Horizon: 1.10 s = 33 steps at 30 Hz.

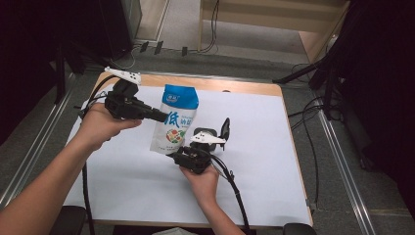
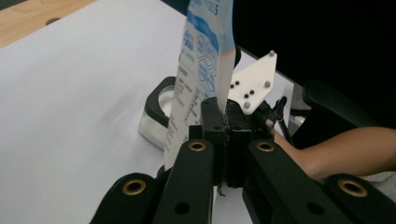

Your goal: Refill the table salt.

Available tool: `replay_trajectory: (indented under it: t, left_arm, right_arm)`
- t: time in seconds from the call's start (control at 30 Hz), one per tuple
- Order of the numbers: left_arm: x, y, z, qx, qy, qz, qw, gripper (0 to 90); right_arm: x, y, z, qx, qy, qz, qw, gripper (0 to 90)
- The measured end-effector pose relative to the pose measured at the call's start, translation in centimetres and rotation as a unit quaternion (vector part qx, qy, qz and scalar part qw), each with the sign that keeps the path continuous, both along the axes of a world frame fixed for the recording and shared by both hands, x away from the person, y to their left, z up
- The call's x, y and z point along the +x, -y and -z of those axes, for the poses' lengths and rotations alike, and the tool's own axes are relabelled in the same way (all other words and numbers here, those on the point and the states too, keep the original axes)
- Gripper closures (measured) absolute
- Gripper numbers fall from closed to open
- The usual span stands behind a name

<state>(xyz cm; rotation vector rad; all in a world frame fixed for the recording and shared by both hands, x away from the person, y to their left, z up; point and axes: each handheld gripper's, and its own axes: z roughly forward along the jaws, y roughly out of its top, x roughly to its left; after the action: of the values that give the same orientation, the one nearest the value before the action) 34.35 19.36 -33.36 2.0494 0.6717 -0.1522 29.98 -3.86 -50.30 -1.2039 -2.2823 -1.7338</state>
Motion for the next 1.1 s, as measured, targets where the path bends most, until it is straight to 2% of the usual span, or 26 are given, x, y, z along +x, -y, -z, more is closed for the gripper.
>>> replay_trajectory:
  t: [0.2, 0.3, 0.4, 0.5, 0.77, 0.93, 1.1]
  left_arm:
    - [0.1, -0.6, -0.2, -0.005, 0.005, -0.008, 0.9999, 90.0]
    - [0.0, -1.0, -0.2, 0.004, 0.017, -0.019, 0.9997, 90.0]
    - [0.1, -1.5, 0.0, 0.025, 0.034, -0.037, 0.9984, 90.0]
    - [0.6, -2.2, 0.3, 0.036, 0.037, -0.056, 0.9971, 90.0]
    - [2.0, -4.3, 1.4, 0.023, 0.025, -0.095, 0.9949, 90.0]
    - [2.4, -5.0, 1.8, 0.02, 0.032, -0.114, 0.9927, 90.0]
    - [2.9, -5.7, 2.4, 0.026, 0.037, -0.121, 0.9917, 90.0]
  right_arm:
    - [-0.2, -0.3, 0.2, -0.015, -0.002, -0.016, 0.9998, 65.1]
    - [-0.4, -0.2, 0.0, -0.025, 0.001, -0.025, 0.9994, 64.5]
    - [-0.4, 0.4, -0.5, -0.042, 0.008, -0.031, 0.9986, 63.5]
    - [-0.4, 1.2, -1.1, -0.05, 0.008, -0.036, 0.9981, 62.9]
    - [-0.5, 3.0, -2.5, -0.058, 0.013, -0.056, 0.9967, 59.8]
    - [-0.6, 3.9, -3.0, -0.075, 0.035, -0.079, 0.9934, 59.2]
    - [-0.6, 4.7, -3.3, -0.083, 0.053, -0.102, 0.9899, 57.5]
